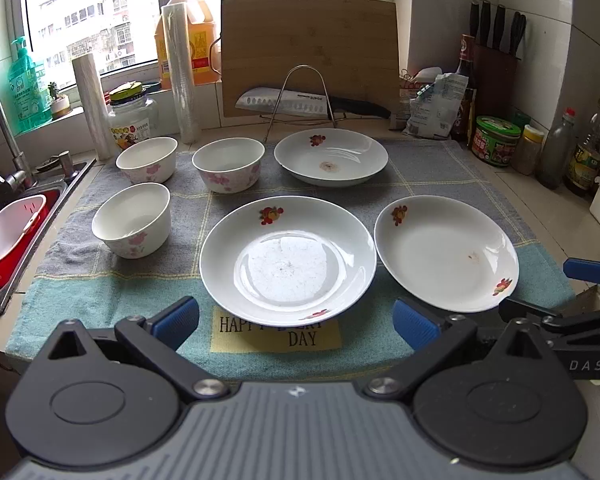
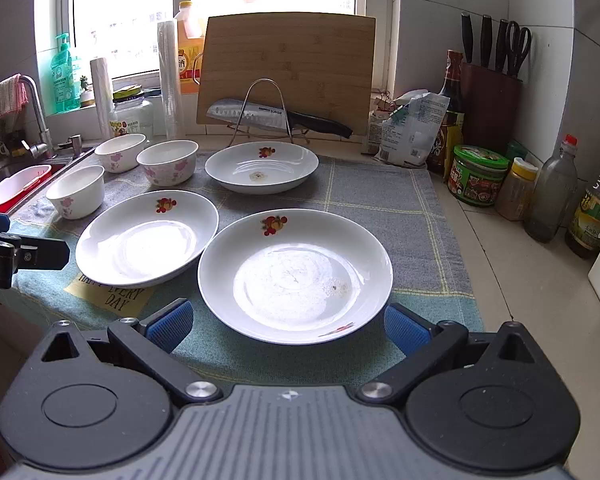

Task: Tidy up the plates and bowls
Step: 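Reach the left tool to a white fruit-print plate and grip its rim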

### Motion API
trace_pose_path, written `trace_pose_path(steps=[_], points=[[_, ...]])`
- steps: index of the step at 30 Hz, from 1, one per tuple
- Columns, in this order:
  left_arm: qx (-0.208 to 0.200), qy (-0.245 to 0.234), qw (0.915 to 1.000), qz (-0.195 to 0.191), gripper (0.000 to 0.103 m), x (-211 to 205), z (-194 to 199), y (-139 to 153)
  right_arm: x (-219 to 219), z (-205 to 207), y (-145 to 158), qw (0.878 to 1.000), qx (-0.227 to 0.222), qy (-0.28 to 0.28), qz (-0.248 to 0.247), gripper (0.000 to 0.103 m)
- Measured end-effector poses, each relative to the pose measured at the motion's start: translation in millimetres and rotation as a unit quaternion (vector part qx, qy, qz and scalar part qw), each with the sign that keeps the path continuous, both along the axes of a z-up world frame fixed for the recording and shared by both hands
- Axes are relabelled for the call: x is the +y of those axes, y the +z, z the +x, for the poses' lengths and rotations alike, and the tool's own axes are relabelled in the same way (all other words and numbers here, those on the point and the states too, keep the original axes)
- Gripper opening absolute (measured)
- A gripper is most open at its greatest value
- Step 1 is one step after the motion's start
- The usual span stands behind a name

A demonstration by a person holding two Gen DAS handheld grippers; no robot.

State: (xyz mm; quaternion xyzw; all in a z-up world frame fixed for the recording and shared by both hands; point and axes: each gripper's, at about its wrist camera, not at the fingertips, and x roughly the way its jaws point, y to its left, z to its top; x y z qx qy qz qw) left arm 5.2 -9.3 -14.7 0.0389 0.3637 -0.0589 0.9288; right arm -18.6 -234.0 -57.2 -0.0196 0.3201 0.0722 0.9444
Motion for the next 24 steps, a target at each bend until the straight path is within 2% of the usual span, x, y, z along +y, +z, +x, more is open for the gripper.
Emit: trace_pose_path(steps=[6, 12, 24], points=[[0.019, -0.024, 0.9995, 0.006, 0.102, -7, 4, -8, -9, 9, -25, 1.0, 0.021, 0.001, 0.011, 0.103], [0.032, -0.047, 0.9983, -0.01, 0.102, -8, 8, -13, -12, 21, -47, 0.999, 0.038, -0.001, 0.017, 0.103], [0.047, -0.055, 0.9974, 0.003, 0.102, -10, 20, -17, -8, 46, -74, 0.999, 0.053, 0.002, -0.002, 0.103]])
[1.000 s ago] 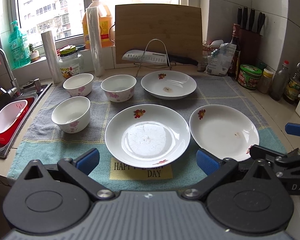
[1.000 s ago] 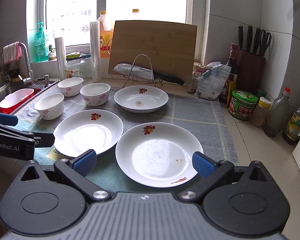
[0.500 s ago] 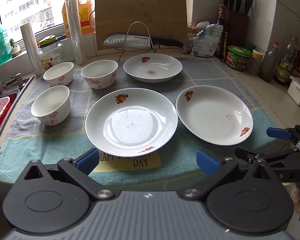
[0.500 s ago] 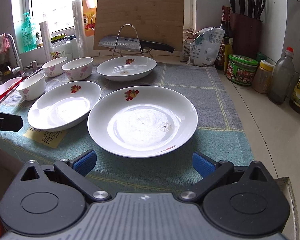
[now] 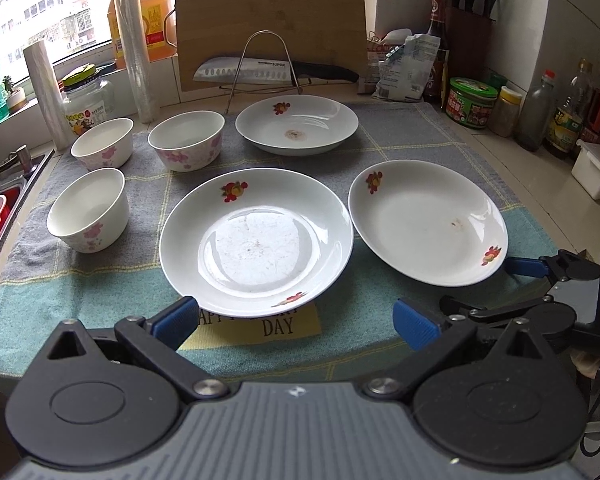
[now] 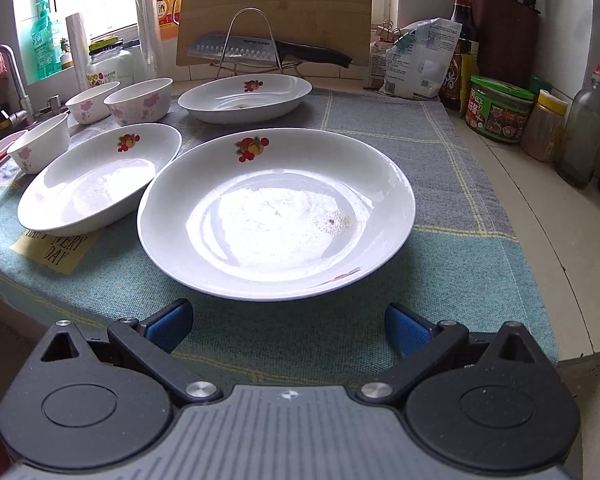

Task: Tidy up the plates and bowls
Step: 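Reach the left tool to a white fruit-print plate and grip its rim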

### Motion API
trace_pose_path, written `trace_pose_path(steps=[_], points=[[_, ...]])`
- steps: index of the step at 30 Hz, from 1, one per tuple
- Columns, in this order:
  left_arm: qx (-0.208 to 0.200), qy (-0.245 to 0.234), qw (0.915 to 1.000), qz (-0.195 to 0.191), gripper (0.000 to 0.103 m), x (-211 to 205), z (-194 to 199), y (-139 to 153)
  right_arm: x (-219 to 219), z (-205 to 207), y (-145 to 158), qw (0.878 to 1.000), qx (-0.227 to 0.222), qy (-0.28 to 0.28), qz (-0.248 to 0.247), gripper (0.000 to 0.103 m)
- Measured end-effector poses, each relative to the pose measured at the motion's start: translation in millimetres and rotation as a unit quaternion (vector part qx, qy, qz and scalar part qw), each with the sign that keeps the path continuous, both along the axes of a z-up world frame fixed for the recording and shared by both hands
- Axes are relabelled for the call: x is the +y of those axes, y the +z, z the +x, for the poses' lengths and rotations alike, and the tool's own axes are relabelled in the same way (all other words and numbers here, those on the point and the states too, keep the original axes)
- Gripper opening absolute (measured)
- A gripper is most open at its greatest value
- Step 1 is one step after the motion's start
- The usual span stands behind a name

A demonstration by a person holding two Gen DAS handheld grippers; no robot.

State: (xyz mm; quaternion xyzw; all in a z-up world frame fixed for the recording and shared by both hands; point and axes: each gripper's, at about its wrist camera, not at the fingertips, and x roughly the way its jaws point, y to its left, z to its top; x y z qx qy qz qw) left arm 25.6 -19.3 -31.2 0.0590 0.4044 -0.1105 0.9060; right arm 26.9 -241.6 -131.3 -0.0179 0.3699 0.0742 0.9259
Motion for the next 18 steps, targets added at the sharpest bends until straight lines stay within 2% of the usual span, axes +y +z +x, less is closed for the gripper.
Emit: trace_pose_path(steps=[3, 12, 18], points=[[0.003, -0.005, 1.0, 0.002, 0.102, -2, 5, 0, 5, 4, -2, 1.0, -0.005, 0.015, -0.02, 0.103], [0.002, -0.052, 0.9985, 0.018, 0.102, -18, 32, 4, 1, 4, -6, 0.998, -0.034, 0.044, -0.014, 0.103], [0.002, -0.133, 0.9909, 0.021, 0.102, -37, 73, 3, -2, 6, -8, 0.997, -0.049, 0.054, -0.009, 0.103]])
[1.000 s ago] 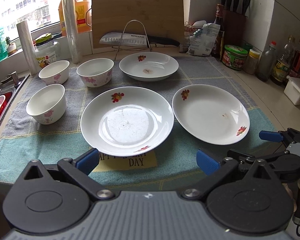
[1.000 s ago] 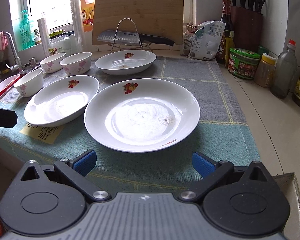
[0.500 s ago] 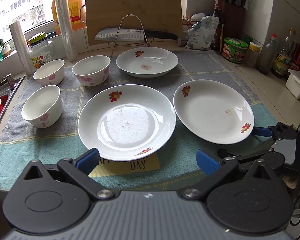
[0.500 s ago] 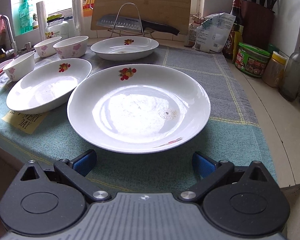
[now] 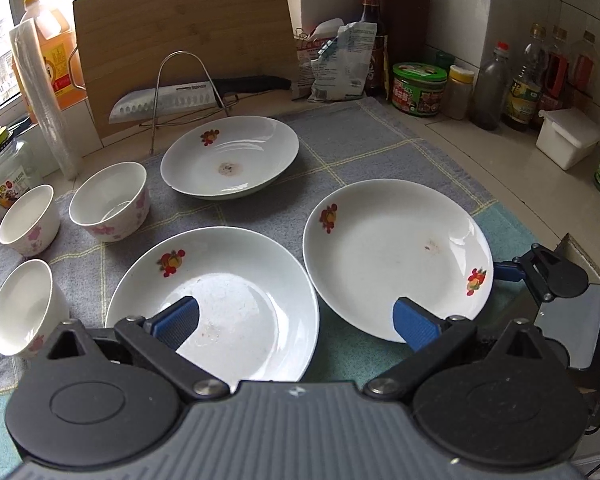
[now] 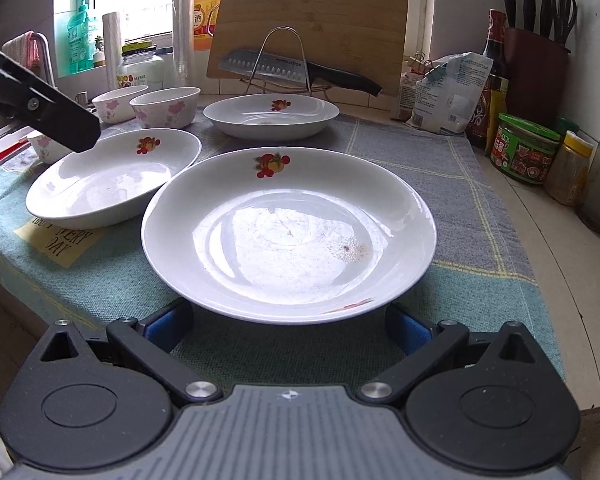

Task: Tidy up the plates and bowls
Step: 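Reach the left tool to a white fruit-print plate and grip its rim, then lift the gripped plate with the left tool off the towel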

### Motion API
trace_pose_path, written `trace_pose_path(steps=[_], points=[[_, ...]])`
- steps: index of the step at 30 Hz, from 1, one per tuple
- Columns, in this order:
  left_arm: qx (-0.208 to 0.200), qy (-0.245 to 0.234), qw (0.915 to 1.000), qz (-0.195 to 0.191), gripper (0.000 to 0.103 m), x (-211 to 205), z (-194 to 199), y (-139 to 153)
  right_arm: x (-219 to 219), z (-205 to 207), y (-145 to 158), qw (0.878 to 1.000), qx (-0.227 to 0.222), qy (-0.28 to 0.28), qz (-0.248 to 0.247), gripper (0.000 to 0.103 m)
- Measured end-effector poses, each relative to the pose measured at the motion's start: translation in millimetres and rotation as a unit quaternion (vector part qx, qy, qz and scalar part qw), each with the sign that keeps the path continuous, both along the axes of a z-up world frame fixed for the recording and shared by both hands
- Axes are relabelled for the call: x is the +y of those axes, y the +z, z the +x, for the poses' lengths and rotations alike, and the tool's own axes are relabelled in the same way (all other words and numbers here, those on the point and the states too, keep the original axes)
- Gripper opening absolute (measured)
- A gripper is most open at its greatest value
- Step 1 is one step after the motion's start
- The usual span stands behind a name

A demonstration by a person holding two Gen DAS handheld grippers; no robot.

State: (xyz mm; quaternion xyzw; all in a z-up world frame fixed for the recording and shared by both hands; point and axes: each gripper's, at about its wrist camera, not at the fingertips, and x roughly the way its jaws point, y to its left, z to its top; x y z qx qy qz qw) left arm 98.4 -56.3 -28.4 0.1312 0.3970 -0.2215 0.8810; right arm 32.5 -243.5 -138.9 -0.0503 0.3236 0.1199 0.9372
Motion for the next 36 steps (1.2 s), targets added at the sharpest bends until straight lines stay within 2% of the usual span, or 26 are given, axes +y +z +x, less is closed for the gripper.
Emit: trace_pose_path(steps=[6, 10, 16, 25, 32, 36], points=[[0.012, -0.094, 0.9954, 0.01, 0.102, -24, 47, -9, 2, 1, 1, 1.0, 0.0, -0.011, 0.001, 0.103], [0.023, -0.162, 0.9862, 0.022, 0.102, -48, 77, -21, 7, 3, 2, 0.999, 0.008, -0.034, -0.001, 0.103], [0.079, -0.239, 0.9674, 0.029, 0.102, -78, 111, -48, 12, 3, 3, 0.998, 0.021, -0.061, -0.004, 0.103], [0.143, -0.267, 0.9521, 0.042, 0.102, -98, 136, -76, 14, 2, 4, 0.997, 0.032, -0.074, -0.006, 0.103], [0.137, -0.28, 0.9484, 0.059, 0.102, -100, 134, -78, 12, 1, 5, 0.997, 0.03, -0.065, -0.005, 0.103], [0.134, -0.278, 0.9495, 0.057, 0.103, -100, 134, -79, 12, 0, 4, 0.998, 0.026, -0.064, -0.004, 0.103]])
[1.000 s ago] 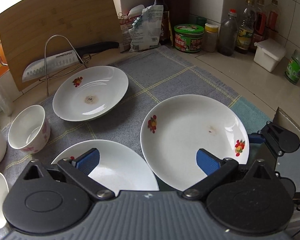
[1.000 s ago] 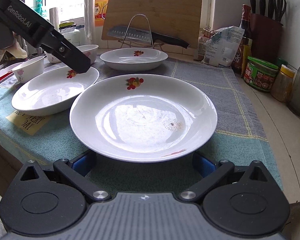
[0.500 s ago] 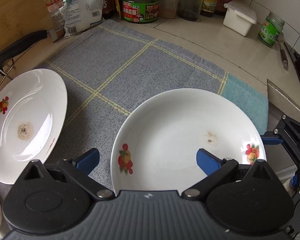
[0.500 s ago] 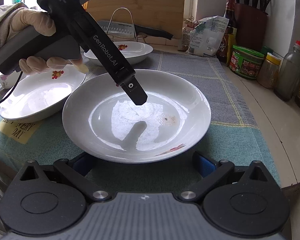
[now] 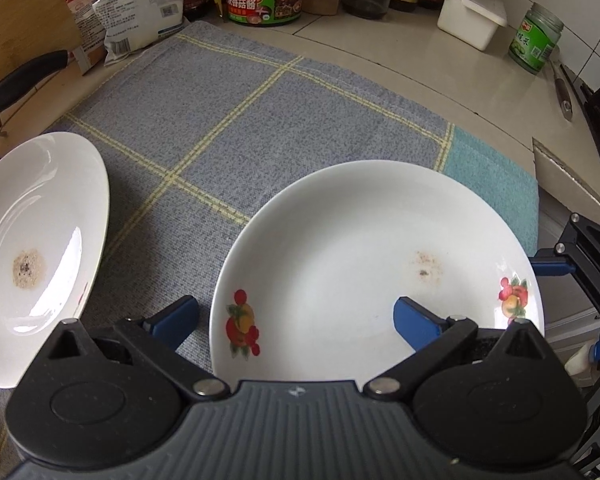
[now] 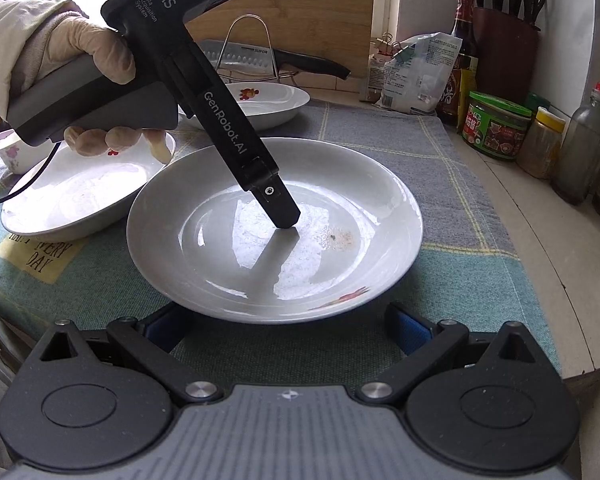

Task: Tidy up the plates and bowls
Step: 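Lift the gripped plate with the left tool off the towel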

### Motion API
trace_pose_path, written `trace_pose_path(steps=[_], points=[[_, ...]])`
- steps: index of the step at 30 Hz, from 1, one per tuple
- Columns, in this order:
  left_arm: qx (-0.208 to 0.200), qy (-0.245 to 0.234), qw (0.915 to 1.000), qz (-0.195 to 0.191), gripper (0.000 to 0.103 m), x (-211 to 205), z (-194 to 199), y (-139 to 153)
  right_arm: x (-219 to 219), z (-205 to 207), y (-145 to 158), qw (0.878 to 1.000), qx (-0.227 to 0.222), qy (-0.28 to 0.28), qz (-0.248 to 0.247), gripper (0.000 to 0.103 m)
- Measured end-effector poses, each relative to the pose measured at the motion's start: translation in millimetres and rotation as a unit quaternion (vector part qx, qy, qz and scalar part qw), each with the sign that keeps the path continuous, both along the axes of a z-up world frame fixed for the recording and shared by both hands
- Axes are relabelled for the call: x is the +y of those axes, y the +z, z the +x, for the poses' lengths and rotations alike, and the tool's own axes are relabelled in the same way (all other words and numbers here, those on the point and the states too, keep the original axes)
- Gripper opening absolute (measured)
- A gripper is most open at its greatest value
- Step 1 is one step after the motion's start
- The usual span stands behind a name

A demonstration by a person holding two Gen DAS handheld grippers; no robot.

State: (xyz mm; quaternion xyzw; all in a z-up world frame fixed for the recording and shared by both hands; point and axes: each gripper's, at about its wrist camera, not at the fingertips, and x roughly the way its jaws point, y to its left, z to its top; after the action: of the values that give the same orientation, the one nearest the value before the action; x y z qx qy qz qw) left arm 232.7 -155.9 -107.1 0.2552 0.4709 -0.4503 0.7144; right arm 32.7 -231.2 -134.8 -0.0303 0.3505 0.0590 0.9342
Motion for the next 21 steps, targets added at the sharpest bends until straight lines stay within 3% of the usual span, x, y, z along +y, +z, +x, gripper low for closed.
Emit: trace_pose_path(steps=[7, 21], points=[[0.005, 0.004, 0.9999, 0.01, 0.102, -4, 2, 1, 0, -4, -2, 1.0, -0.017, 0.007, 0.002, 0.103], [0.041, -0.048, 0.9974, 0.035, 0.098, -14, 13, 6, -5, -1, -3, 0.999, -0.03, 0.043, 0.004, 0.103]])
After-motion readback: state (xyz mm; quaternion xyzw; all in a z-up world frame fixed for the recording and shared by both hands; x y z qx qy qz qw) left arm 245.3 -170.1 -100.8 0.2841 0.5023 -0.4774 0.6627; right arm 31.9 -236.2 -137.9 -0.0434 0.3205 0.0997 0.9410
